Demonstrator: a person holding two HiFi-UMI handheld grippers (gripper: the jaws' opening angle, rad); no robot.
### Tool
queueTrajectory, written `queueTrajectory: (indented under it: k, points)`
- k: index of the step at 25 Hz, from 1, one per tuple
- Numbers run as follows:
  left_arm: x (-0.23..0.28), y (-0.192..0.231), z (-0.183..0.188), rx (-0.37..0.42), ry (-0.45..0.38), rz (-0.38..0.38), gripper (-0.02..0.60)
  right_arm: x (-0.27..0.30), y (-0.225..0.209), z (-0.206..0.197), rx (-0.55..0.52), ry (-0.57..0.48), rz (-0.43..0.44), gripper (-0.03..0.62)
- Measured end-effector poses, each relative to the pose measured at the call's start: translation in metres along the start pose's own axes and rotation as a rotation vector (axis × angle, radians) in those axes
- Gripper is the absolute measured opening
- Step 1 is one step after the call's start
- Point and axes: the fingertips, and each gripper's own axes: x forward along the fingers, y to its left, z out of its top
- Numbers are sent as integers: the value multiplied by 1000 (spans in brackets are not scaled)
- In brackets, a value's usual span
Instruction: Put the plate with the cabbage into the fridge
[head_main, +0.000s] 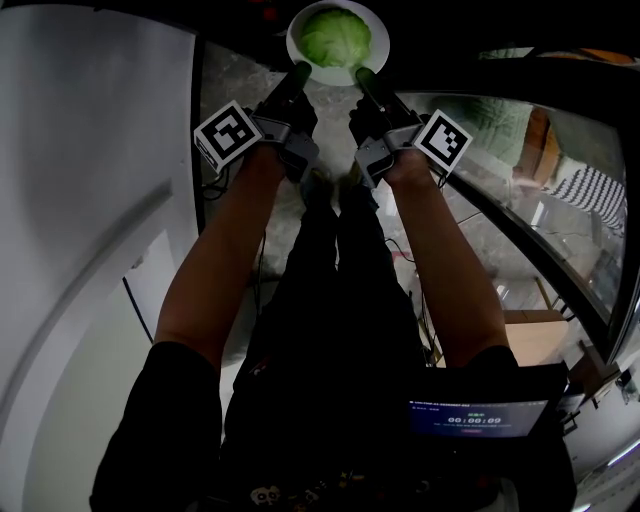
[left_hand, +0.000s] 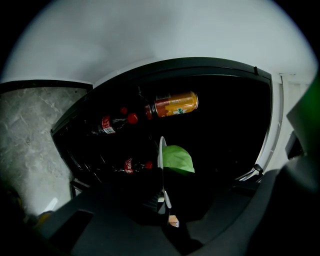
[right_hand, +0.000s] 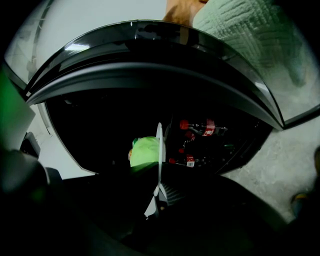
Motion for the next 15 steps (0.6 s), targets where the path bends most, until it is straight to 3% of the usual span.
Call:
queueTrajectory:
  k: [15]
  points:
    - [2, 0, 2, -7, -21, 10, 9, 2, 1, 3, 5, -25, -2, 20]
